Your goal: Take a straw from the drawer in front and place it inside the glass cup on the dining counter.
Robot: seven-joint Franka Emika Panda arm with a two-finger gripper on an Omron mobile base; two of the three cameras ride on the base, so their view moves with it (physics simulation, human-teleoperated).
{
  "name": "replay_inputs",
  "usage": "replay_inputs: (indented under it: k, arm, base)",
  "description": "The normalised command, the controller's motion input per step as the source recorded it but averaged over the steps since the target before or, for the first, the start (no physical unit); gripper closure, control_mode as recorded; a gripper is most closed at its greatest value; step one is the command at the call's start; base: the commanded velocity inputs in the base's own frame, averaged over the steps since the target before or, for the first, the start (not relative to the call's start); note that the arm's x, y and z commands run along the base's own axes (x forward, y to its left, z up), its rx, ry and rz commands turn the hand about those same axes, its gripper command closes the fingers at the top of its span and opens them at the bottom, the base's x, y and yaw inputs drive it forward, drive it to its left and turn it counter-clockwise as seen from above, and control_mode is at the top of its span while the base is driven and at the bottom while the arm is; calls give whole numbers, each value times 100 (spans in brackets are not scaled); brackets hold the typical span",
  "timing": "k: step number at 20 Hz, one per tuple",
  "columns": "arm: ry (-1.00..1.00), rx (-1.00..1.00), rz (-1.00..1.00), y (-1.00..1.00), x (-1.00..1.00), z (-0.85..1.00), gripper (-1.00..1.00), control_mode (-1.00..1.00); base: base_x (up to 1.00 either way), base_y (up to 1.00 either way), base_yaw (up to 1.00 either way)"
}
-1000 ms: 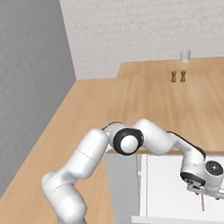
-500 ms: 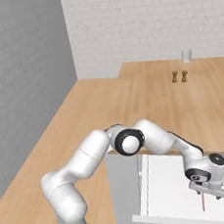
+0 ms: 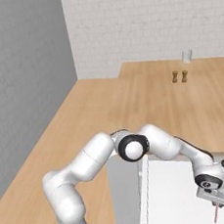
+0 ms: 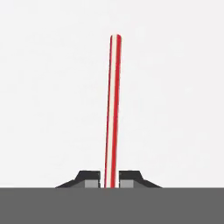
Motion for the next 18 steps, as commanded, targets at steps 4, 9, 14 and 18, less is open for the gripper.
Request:
replay_inputs:
  k: [4, 9, 14, 18]
  arm:
    - [0, 0, -3, 81, -59, -62, 100, -100]
    - [-1, 0, -2, 67, -28, -15, 100, -100]
    - [-4, 0, 0, 64, 0, 49, 100, -100]
    - [0, 0, 0, 58, -3, 50, 100, -100]
  base:
    - [0, 0, 0]
    - [0, 0, 0]
    - [0, 0, 0]
    - [0, 0, 0]
